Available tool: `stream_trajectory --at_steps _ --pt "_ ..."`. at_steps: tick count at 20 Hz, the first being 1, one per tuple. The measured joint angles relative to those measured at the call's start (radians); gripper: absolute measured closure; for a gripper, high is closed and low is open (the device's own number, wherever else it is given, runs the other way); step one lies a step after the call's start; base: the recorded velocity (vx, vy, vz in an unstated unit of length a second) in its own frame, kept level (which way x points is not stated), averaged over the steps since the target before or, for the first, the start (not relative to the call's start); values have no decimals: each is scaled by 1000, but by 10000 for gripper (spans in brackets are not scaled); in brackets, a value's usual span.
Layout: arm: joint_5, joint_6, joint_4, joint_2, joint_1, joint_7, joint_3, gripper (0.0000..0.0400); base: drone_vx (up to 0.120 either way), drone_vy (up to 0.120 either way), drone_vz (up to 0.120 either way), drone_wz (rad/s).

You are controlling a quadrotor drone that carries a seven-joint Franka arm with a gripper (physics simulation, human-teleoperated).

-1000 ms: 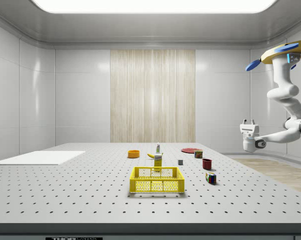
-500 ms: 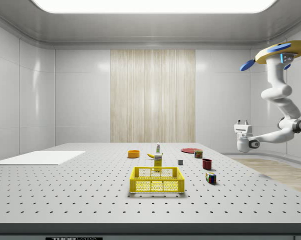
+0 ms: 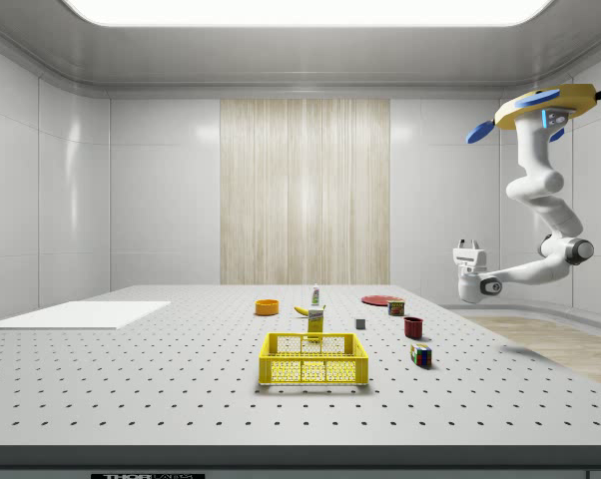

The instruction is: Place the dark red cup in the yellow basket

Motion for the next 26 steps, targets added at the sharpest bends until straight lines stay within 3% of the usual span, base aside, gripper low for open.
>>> stream_trajectory --at_steps 17,26 --pt "-72 13 -11 -10 -16 9 52 0 118 0 0 0" --pt "-337 27 -58 -24 -75 46 239 0 120 0 -18 0"
